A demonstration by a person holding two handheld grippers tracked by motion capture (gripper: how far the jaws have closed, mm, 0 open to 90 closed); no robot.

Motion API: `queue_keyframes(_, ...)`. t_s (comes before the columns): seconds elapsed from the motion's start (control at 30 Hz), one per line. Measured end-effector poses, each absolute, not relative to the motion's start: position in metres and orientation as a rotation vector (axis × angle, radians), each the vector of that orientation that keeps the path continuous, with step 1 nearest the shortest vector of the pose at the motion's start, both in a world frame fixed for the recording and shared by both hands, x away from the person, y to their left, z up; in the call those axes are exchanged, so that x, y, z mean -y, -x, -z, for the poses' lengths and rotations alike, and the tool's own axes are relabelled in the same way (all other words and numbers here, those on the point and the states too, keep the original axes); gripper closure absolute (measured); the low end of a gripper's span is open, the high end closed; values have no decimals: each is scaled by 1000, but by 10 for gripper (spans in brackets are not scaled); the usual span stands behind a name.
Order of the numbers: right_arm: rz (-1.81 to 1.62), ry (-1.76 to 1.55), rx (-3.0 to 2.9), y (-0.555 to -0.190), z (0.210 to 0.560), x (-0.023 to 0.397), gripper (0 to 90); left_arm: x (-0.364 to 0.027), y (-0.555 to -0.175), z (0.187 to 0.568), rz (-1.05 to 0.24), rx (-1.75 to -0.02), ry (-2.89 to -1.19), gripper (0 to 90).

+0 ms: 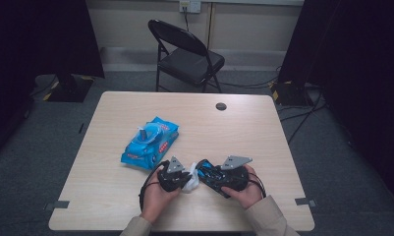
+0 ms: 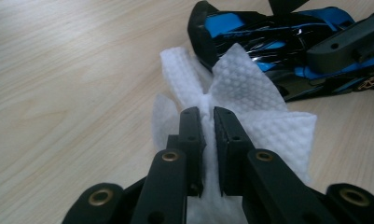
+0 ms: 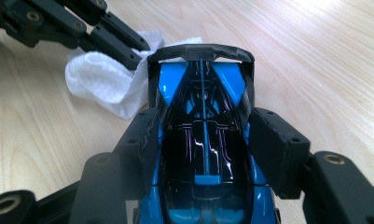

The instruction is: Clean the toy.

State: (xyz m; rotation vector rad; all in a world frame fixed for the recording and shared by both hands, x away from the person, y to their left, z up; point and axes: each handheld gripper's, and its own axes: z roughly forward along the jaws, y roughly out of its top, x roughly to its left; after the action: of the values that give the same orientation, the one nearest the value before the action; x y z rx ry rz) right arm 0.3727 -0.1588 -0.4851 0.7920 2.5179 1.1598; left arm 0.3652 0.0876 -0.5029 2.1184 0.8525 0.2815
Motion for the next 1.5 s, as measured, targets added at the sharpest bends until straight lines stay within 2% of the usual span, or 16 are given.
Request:
queue_keyframes(0.2, -1157, -806, -2511, -372, 485, 158, 441, -72, -361, 502, -275, -865, -2128, 839)
queue_keyframes(0.83, -1178, -819, -2502, -372, 487, 159, 444, -69, -353, 503, -261, -888, -2095, 851)
queue_keyframes(1.5, -1181, -823, -2487, -372, 488, 157, 443, -54, -339, 505, -243, -838, -2097, 853)
